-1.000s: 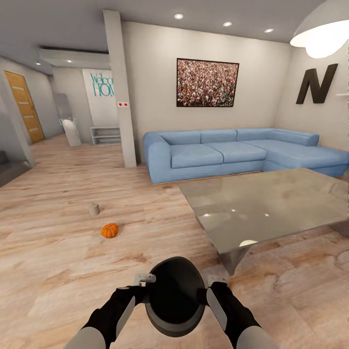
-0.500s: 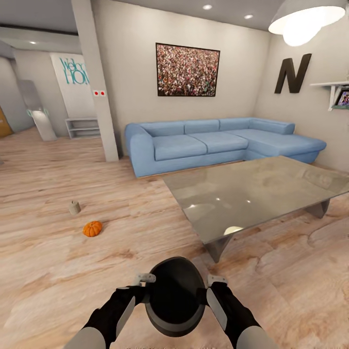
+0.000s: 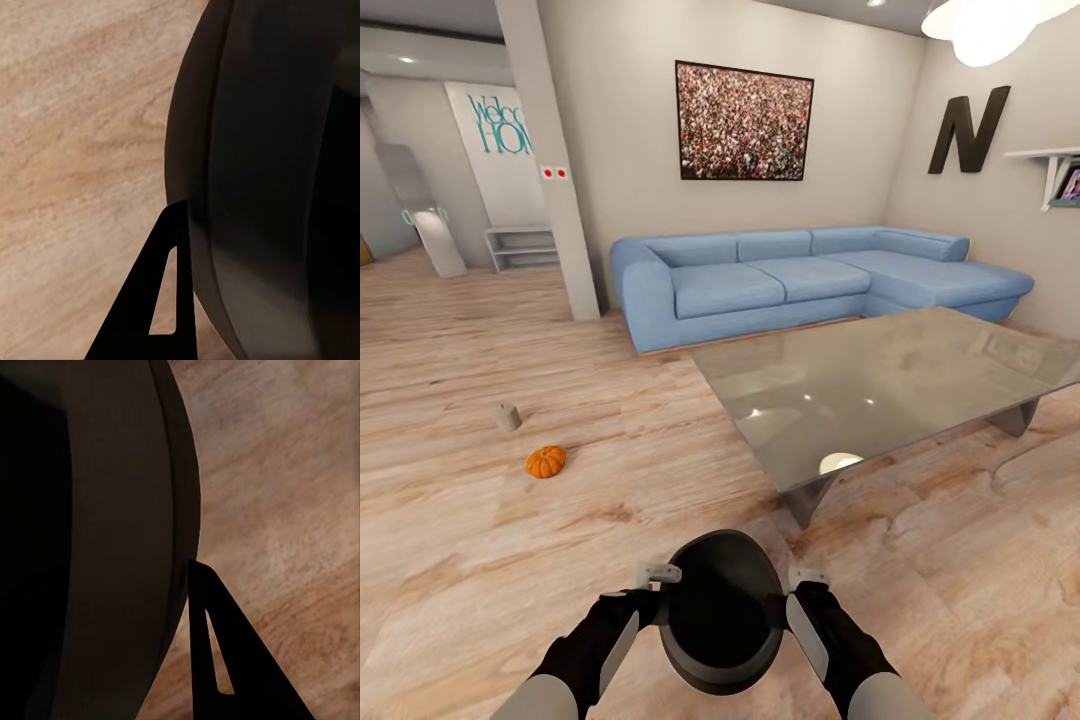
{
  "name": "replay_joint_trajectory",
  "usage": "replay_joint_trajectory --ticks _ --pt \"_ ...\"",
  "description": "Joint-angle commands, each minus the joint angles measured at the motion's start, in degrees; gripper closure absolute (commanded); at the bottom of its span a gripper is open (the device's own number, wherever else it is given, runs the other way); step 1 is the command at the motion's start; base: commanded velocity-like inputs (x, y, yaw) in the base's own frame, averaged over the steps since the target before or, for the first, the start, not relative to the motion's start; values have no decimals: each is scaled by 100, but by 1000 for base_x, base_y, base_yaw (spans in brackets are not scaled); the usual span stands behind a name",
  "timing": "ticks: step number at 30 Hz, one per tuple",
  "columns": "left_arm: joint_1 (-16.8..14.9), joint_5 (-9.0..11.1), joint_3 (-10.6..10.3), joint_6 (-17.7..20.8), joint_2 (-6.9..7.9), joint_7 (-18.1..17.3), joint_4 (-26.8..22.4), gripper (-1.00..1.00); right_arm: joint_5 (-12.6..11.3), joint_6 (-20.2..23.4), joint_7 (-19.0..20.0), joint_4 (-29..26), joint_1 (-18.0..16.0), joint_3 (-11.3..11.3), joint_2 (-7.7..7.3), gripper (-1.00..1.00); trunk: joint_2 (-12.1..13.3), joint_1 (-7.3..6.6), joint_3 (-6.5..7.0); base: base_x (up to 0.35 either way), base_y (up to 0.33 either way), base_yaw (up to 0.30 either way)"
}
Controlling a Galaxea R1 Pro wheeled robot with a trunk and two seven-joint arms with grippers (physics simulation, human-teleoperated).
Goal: Place each of the two pumpkins and all three candles from the living room inside a cabinet in the living room (use any cabinet), then make sure every cabinet is closed, and position the cauldron so it is next to a table in the living room.
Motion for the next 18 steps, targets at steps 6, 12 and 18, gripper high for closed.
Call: replay_joint_trajectory --ticks 6,12,18 --pt "-1 140 22 38 -4 -152 -7 100 -163 -26 513 -25 -4 -10 1 100 -3 -2 -5 10 0 0" --pt "-1 140 18 51 -4 -152 -7 100 -163 -26 513 -25 -4 -10 1 100 -3 -2 -5 183 0 0" --pt "-1 140 17 59 -4 -152 -7 100 -163 -26 513 -25 -3 -10 1 100 -3 -2 -5 310 17 -26"
